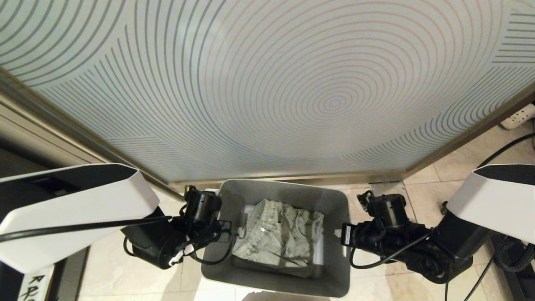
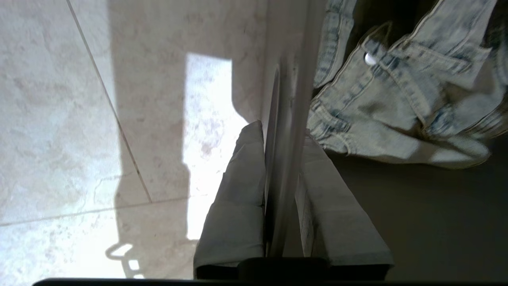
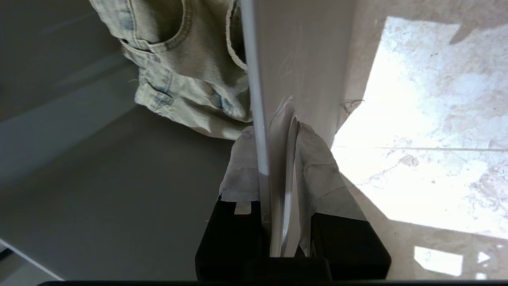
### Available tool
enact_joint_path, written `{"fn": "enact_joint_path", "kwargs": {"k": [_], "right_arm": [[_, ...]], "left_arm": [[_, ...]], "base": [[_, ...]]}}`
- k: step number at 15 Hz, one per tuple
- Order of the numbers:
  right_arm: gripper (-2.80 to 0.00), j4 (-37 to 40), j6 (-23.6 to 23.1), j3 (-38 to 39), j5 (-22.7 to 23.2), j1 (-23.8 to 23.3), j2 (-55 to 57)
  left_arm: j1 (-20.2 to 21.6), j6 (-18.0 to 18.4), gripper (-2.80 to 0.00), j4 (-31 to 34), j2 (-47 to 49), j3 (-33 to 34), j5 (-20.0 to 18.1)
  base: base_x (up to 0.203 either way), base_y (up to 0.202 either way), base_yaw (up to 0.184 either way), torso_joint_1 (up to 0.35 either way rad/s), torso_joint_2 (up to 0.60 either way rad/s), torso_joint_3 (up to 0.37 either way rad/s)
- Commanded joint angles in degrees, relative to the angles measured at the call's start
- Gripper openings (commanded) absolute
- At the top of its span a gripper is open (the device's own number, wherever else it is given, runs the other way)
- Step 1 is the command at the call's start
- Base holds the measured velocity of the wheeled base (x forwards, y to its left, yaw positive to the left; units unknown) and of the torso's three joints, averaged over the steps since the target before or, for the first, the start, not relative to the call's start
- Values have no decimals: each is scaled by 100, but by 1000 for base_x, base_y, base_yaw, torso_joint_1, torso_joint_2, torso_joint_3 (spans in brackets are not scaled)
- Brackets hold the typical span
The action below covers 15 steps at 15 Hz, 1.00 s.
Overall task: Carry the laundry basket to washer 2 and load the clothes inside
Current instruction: Pick up the clothes basket and put it beside the washing machine
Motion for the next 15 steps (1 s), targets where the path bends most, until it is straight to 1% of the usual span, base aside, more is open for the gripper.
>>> {"fn": "enact_joint_path", "kwargs": {"k": [1, 7, 15], "right_arm": [[-280, -36, 26, 84, 7, 66, -173], [-280, -36, 34, 316, -2, 165, -412], [-280, -17, 34, 422, -11, 264, -653]], "left_arm": [[-1, -6, -280, -33, -184, 128, 20], [-10, -24, -280, -59, -420, 444, 20], [-10, -7, -280, -8, -699, 504, 22]], "base": [[0, 0, 0, 0, 0, 0], [0, 0, 0, 0, 0, 0], [0, 0, 0, 0, 0, 0]]}}
